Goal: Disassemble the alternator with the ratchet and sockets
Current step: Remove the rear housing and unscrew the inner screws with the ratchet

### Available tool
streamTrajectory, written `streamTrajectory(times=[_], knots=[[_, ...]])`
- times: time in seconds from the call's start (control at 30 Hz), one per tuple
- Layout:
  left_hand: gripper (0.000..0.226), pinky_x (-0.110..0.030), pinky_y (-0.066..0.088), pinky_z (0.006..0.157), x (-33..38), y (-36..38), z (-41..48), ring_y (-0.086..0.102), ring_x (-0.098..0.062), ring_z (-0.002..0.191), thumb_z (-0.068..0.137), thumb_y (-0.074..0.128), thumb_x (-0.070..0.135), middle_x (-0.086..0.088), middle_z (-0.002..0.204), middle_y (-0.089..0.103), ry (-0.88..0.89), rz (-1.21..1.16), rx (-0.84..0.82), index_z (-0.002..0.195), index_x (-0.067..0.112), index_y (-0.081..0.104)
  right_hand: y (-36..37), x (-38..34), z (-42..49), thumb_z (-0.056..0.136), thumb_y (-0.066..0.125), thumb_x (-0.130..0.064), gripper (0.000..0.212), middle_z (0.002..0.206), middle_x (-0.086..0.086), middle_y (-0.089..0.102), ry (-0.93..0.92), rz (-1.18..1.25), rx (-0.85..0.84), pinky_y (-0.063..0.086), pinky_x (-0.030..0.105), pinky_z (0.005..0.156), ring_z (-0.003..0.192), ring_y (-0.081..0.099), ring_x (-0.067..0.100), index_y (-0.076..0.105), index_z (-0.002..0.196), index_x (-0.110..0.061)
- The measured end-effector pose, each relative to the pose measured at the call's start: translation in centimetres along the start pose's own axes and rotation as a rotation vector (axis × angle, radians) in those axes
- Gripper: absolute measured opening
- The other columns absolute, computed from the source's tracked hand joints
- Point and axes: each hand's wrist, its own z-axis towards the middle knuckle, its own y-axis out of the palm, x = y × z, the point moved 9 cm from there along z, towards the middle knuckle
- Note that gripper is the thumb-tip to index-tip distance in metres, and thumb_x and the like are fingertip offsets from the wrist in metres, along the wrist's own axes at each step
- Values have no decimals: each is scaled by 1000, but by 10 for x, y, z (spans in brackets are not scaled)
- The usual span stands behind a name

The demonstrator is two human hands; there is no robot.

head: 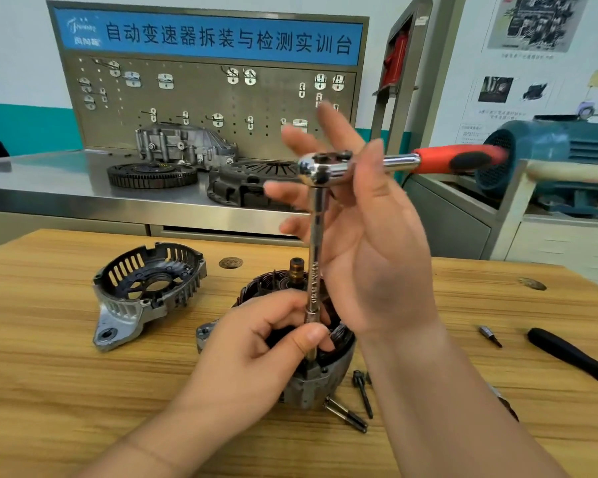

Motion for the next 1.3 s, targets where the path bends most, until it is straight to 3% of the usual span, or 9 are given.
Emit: streamTrajectory(times=[0.13, 0.37, 0.57, 0.7, 0.83, 0.93, 1.07, 1.13, 1.3], knots=[[9, -5, 44, 71, -1, -3, 0, 67, 1, 79, 81, 62, 30, 15, 75, 72, -21, 39, 32, 83, 23, 68, 0, -13, 0, 92, 49, -23, 30, 124, -1, 61, -137, -88, 20, 52, 26, 69, 96, 64, 22, 57, 121, -26], [28, -21, 49, 79, 4, 2, 0, 68, -8, 86, 86, 49, 39, 13, 83, 72, 40, 38, -40, 91, 20, 69, -2, 13, -2, 94, 32, -47, 49, 99, 1, 74, 108, 109, 29, 54, 26, 64, 71, 70, 17, 54, 126, -16], [11, -8, 45, 72, -2, -4, 0, 67, 2, 79, 86, 64, 35, 18, 76, 72, -25, 64, 27, 82, 26, 68, 0, -12, -1, 92, 54, -17, 31, 136, -5, 57, -130, -95, 30, 51, 26, 72, 107, 61, 20, 60, 120, -28], [13, -6, 45, 70, 1, -3, 0, 67, 0, 78, 86, 64, 36, 13, 77, 73, -7, 47, 7, 81, 25, 69, -1, -4, 0, 94, 45, -29, 29, 122, -5, 64, -54, 23, 32, 50, 29, 72, 87, 69, 18, 58, 120, -27], [26, -19, 50, 76, 5, 1, -1, 68, -6, 85, 85, 52, 40, 12, 84, 73, 34, 28, -37, 90, 23, 71, -5, 10, -1, 94, 34, -43, 43, 97, 0, 74, 76, 129, 65, 51, 30, 70, 75, 70, 18, 57, 119, -17], [19, -19, 50, 77, 1, 0, 0, 68, -4, 85, 85, 58, 37, 15, 82, 73, 3, 53, -20, 88, 22, 70, -2, -2, 0, 93, 46, -29, 27, 110, -2, 70, -25, 40, 58, 52, 26, 69, 91, 65, 21, 61, 114, -27], [7, -5, 44, 71, -3, -5, 0, 66, 3, 79, 86, 65, 24, 18, 76, 72, -29, 97, 24, 82, 27, 69, 2, -14, 1, 93, 49, -14, 32, 125, -3, 59, -140, -77, 18, 48, 26, 82, 121, 54, 20, 59, 121, -24], [9, -8, 46, 69, -2, -5, -1, 67, 0, 79, 83, 65, 35, 16, 77, 72, -23, 88, 20, 79, 28, 68, 0, -7, 1, 94, 46, -20, 29, 123, -4, 61, -75, 3, 21, 48, 27, 84, 125, 54, 26, 58, 120, -26], [28, -30, 51, 77, 1, 0, -1, 66, -11, 88, 84, 50, 44, 12, 84, 71, 35, 99, -6, 87, 28, 72, -6, 18, 0, 97, 28, -46, 48, 97, -1, 74, 174, 144, 44, 51, 28, 81, 96, 68, 19, 56, 123, -17]])
